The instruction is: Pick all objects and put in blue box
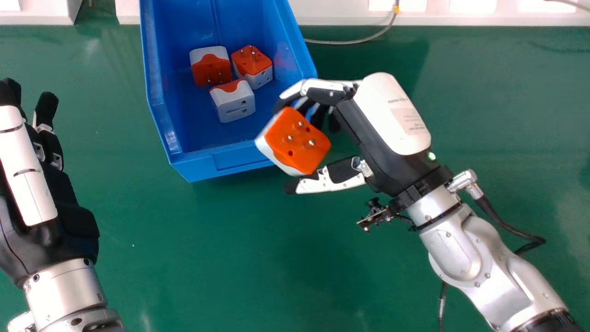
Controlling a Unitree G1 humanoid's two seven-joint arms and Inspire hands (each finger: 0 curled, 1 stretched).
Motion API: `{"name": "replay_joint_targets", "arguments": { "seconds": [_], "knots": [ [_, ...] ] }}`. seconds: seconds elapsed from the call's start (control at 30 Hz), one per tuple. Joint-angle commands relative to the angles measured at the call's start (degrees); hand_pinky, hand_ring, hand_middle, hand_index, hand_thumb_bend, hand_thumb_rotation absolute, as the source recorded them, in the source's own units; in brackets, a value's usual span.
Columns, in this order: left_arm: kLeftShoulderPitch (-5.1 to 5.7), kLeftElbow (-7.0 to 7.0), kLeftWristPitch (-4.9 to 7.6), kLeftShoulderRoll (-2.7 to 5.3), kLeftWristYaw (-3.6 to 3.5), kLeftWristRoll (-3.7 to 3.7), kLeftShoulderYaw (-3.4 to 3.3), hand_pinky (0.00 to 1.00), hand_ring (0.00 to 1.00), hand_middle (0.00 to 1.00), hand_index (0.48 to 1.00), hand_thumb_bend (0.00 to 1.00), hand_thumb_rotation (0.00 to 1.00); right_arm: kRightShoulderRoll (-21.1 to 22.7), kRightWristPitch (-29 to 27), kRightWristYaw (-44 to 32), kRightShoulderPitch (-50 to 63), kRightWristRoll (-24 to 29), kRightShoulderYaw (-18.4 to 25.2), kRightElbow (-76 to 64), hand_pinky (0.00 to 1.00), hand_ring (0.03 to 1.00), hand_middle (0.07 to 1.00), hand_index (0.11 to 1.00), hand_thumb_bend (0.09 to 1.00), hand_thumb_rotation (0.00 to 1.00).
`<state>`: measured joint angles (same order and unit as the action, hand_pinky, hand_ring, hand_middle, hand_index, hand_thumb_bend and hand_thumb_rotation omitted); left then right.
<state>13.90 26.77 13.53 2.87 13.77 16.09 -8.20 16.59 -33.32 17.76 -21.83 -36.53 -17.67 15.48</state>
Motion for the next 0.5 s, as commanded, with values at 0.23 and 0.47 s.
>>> {"name": "replay_joint_targets", "arguments": {
  "seconds": [0.23, 0.47],
  "knots": [
    [-1.95, -0.05, 0.5, 1.93, -0.02, -1.98, -0.01, 0.91, 0.99, 1.0, 1.0, 0.63, 0.77, -2.7, 3.2, 3.8, -13.9, -5.4, 2.0, 0.4, 0.31, 0.411, 0.523, 0.519, 0.494, 0.0],
    [-2.39, -0.35, 0.8, 2.31, 0.05, -1.86, -0.12, 0.9, 0.99, 1.0, 1.0, 0.64, 0.76, -6.5, 5.0, 6.5, -32.9, -8.1, -1.4, 21.2, 0.31, 0.413, 0.524, 0.495, 0.495, 0.0]
  ]
}}
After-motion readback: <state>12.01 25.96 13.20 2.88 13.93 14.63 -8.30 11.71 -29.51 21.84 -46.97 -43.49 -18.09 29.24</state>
